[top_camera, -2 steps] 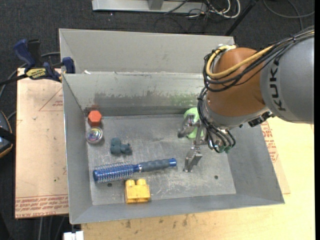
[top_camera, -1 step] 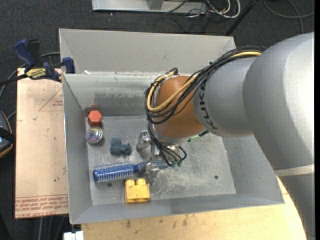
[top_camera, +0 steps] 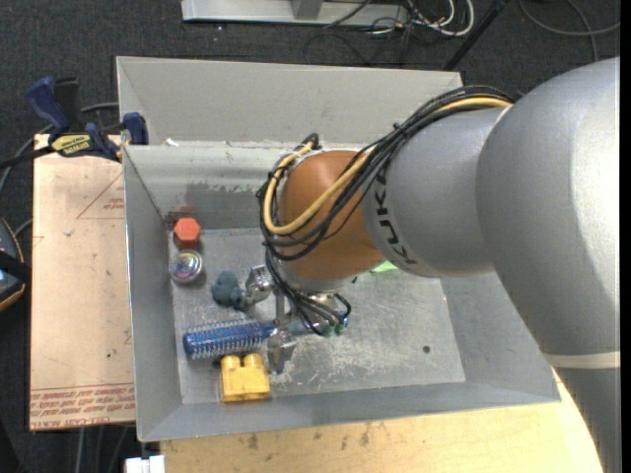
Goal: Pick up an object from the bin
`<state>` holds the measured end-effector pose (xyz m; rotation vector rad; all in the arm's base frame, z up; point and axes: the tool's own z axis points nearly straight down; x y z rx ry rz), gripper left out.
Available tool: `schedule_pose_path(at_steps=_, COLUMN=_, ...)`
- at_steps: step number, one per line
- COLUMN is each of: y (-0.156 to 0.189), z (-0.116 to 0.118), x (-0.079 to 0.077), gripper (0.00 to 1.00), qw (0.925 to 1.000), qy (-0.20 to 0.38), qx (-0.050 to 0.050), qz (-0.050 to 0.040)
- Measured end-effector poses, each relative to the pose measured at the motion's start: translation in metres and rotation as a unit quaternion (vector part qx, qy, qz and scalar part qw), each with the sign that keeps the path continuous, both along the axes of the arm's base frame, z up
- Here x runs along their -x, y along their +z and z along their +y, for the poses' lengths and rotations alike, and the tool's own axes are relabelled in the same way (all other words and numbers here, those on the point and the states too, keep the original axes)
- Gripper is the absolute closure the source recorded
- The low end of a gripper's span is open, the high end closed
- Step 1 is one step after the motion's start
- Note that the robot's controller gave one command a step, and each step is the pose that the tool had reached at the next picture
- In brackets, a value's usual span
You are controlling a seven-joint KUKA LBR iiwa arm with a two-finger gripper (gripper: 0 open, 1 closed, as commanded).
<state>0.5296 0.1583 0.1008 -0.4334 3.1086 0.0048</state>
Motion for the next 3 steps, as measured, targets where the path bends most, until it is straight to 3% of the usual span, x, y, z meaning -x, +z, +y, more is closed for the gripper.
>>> schedule_pose_path(at_steps=1, y=0.007, z=0.007, x=0.013, gripper=0.00, qw=1.0000, qy=-0.006, qx=0.001, qz=0.0015)
schedule_pose_path(at_steps=2, y=-0.028, z=-0.001, x=0.008, gripper=0.00, qw=0.9988, qy=-0.048, qx=-0.002, qz=-0.0056)
schedule_pose_path(at_steps=3, y=-0.025, z=0.000, x=0.006, gripper=0.00, qw=0.9989, qy=-0.048, qx=0.000, qz=-0.0017)
